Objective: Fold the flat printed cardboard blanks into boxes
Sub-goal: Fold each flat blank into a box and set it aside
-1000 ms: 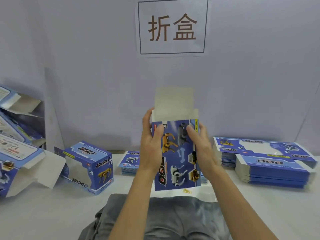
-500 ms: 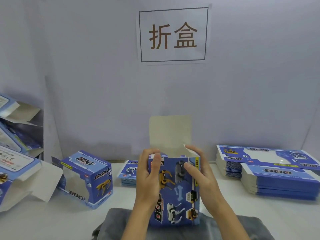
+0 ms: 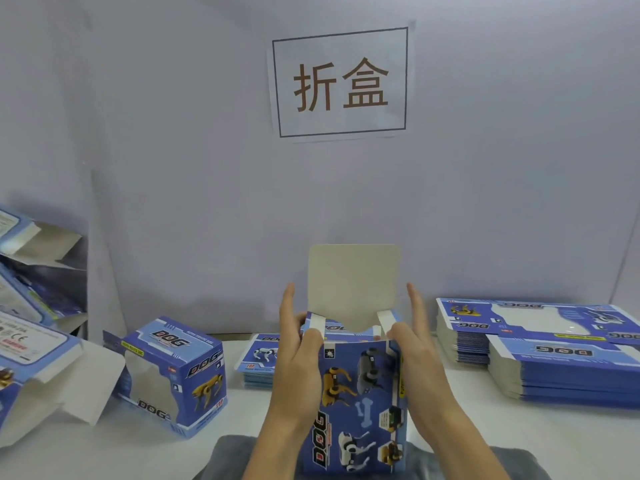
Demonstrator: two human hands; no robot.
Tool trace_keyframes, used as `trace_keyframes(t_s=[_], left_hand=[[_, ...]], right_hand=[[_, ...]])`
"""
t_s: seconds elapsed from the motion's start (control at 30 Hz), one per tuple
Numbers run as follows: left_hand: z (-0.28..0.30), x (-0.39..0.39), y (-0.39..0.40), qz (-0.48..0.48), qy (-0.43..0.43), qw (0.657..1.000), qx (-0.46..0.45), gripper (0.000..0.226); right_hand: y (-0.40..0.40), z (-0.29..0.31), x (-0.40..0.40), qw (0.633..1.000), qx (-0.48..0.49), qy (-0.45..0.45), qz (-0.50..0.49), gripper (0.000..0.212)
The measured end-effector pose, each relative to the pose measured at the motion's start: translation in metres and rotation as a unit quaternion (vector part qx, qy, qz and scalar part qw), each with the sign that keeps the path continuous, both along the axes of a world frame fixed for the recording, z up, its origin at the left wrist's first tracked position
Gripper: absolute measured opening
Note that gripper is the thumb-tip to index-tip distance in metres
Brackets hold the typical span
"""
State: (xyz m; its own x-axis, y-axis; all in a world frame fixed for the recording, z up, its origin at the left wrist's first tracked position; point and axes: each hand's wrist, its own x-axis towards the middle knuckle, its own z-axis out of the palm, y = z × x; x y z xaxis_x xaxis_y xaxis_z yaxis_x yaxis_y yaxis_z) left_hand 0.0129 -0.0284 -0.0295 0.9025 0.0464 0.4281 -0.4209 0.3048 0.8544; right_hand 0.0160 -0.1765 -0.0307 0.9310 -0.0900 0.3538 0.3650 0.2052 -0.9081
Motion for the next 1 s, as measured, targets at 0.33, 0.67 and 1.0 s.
trace_keyframes(t_s=[0.33,0.67,1.0], left_hand=[[-0.009,-0.005,0.006,0.017,-0.020,0.997,-0.069,0.033],[-0.012,0.001,0.012,0.046,-0.028,0.998,0.018,0.033],[-0.017,0.004,0.007,0.051,-0.057,0.995,0.057,0.027]], right_hand=[[-0.002,-0.001,-0.002,0.995,0.060,-0.035,0.076,0.025],[0.010,-0.004,-0.009,0.998,0.006,-0.016,0.062,0.039],[0.005,-0.010,-0.005,0.999,0.016,-0.042,0.026,0.044]])
